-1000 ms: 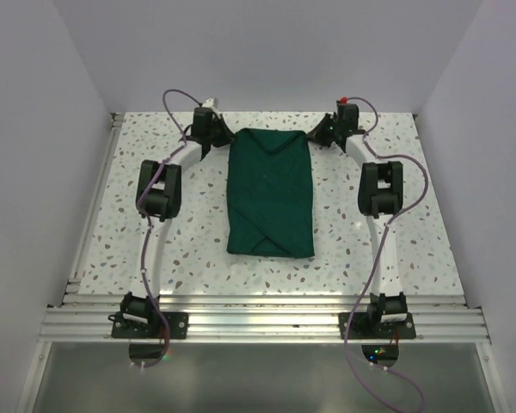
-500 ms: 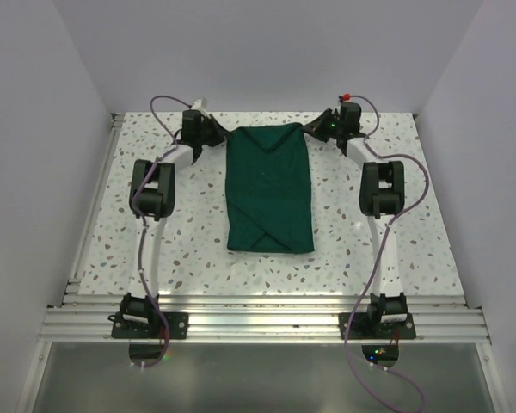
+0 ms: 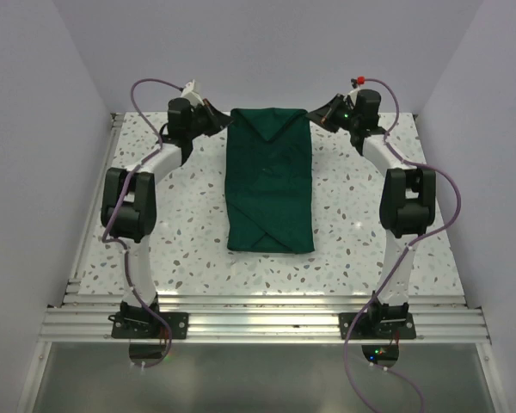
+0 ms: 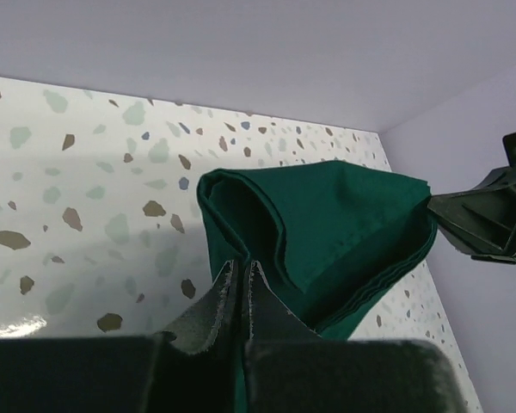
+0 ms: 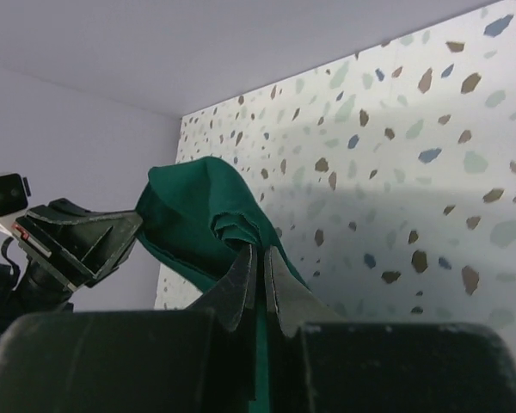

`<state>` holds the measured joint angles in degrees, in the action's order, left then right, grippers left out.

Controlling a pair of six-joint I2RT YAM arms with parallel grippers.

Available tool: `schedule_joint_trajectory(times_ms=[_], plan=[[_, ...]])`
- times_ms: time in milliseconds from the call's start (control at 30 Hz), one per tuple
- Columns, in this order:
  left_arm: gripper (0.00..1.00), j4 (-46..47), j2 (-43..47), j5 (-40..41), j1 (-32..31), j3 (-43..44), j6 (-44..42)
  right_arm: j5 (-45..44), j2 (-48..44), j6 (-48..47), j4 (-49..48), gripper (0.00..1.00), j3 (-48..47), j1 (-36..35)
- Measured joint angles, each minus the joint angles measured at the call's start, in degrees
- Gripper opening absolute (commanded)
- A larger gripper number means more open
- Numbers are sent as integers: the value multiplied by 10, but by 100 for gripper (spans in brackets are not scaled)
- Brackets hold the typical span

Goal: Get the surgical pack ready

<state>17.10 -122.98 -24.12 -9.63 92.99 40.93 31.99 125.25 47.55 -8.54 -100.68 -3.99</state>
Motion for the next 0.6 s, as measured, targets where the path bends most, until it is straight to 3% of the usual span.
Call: schedule_joint_trajectory(times_ms=[367,600], plan=[[0,15,283,35,-57,-275,-17,5,-269,-33,12,0,270,-1],[0,-21,420,62,-66,-392,-23,-8,-422,-56,57,0,386,-3]])
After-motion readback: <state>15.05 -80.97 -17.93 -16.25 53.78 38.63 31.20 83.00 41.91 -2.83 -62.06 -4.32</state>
